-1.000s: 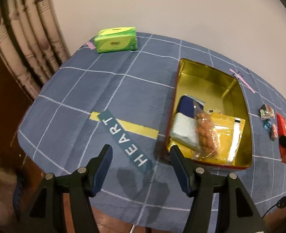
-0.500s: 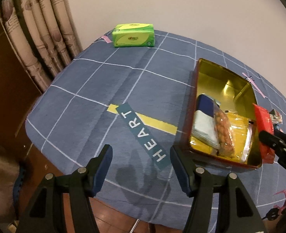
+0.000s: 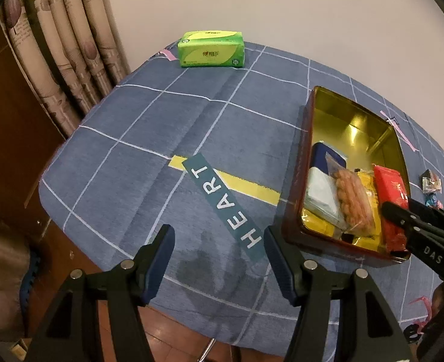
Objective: Organize snacks
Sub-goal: 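Lower the red packet into the gold tin and open the right gripper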
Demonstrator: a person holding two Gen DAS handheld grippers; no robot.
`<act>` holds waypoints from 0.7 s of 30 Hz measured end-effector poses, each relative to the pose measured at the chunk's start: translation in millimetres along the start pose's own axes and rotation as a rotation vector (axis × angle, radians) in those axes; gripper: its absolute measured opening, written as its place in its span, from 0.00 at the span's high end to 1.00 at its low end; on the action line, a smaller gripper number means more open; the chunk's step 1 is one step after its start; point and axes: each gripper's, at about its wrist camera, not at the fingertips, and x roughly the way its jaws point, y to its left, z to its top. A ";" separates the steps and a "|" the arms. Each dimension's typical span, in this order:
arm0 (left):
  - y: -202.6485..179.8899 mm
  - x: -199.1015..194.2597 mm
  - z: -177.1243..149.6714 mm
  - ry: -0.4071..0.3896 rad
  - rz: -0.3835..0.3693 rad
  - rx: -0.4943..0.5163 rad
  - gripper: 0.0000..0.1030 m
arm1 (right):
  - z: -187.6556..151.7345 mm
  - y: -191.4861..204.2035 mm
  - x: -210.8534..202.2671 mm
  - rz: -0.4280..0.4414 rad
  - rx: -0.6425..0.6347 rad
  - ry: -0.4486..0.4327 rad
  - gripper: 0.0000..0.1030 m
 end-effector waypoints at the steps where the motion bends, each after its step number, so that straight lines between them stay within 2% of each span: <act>1: 0.2 0.7 -0.1 0.003 0.001 -0.001 0.39 | 0.4 0.3 2.0 -0.001 -0.002 0.004 0.59; 9: -2.0 -0.3 -0.9 -0.006 0.007 0.004 0.39 | 0.7 4.4 4.2 -0.018 -0.010 0.000 0.59; 21: -6.0 -1.5 -1.8 -0.014 0.020 0.023 0.39 | 1.4 5.0 1.4 0.016 -0.009 0.009 0.56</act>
